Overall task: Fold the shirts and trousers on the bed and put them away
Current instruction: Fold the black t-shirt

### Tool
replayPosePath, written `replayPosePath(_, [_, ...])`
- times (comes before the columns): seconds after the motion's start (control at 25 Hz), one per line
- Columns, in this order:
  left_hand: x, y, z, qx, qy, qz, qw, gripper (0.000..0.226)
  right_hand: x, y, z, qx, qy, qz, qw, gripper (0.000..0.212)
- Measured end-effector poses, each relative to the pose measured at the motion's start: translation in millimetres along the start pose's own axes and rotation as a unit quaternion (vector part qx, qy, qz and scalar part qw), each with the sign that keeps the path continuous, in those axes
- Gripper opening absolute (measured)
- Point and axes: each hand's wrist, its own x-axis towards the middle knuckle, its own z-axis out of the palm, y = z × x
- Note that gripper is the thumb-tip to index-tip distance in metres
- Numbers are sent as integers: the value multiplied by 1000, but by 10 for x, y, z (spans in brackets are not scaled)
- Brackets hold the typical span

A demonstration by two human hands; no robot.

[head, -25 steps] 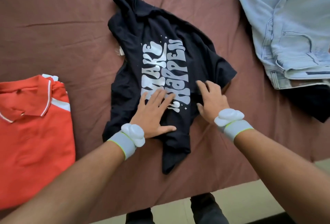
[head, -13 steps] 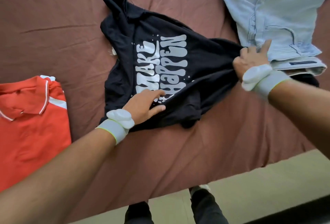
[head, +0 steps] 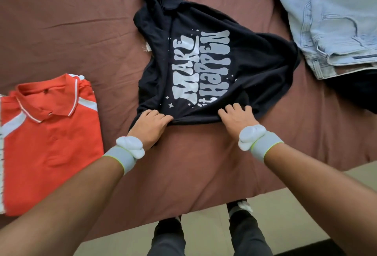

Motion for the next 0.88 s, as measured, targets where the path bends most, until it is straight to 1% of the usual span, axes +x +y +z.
replayPosePath(0.04, [41, -18, -65, -7, -9, 29, 1000, 31, -32, 17, -26, -5, -41, -12, 999, 32])
replayPosePath(0.08, [59, -31, -143, -25, -35, 64, 997, 32, -86, 18, -40, -7, -80, -18, 997, 32])
replayPosePath(0.16, [49, 22, -343, -78, -154, 121, 978, 33, -272, -10, -62, -1, -146, -19, 989, 31])
replayPosePath(0.2, [4, 111, -392, -91, -237, 133, 958, 33, -398, -52, -13, -11, -176, -29, 984, 31])
replayPosePath(0.24, [-62, 220, -425, -95, -313, 129, 936, 31, -540, -111, 52, -29, -210, -44, 976, 32])
replayPosePath(0.28, [-148, 331, -427, -85, -373, 121, 916, 28, -672, -171, 109, -43, -250, -52, 966, 34])
replayPosePath(0.32, [-227, 396, -395, -81, -400, 123, 905, 27, -757, -192, 141, -42, -288, -55, 955, 36])
replayPosePath(0.36, [-292, 425, -376, -84, -385, 135, 909, 26, -800, -192, 158, -37, -315, -55, 947, 37])
replayPosePath(0.4, [-338, 411, -354, -86, -323, 143, 932, 25, -808, -179, 178, -27, -319, -57, 946, 38])
replayPosePath(0.44, [-336, 342, -308, -76, -237, 133, 959, 26, -777, -146, 152, -21, -300, -62, 952, 39])
replayPosePath(0.48, [-326, 334, -249, -57, -167, 95, 980, 34, -801, -87, 146, -11, -276, -66, 959, 38])
replayPosePath(0.52, [-303, 322, -269, -26, -130, 18, 991, 50, -795, -33, 128, 4, -233, -65, 970, 37])
replayPosePath(0.56, [-289, 307, -328, -14, -143, -88, 986, 67, -761, 15, 113, 13, -183, -63, 981, 36])
replayPosePath(0.6, [-284, 305, -348, -34, -168, -200, 965, 79, -717, 57, 93, 19, -155, -56, 986, 38])
replayPosePath(0.64, [-274, 322, -360, -77, -203, -289, 932, 84, -664, 98, 62, 33, -140, -44, 989, 40])
replayPosePath(0.68, [-287, 329, -356, -111, -232, -343, 904, 84, -608, 149, 30, 50, -127, -33, 990, 43])
replayPosePath(0.72, [-330, 292, -331, -132, -236, -365, 891, 82, -553, 216, -3, 62, -110, -22, 992, 43])
replayPosePath(0.8, [-483, 110, -346, -168, -205, -394, 880, 70, -456, 405, -83, 78, -65, 17, 995, 42])
replayPosePath(0.84, [-590, -27, -358, -175, -210, -404, 873, 62, -395, 517, -108, 86, -53, 39, 994, 42])
replayPosePath(0.88, [-705, -168, -391, -163, -235, -394, 874, 53, -324, 619, -146, 99, -51, 61, 992, 42])
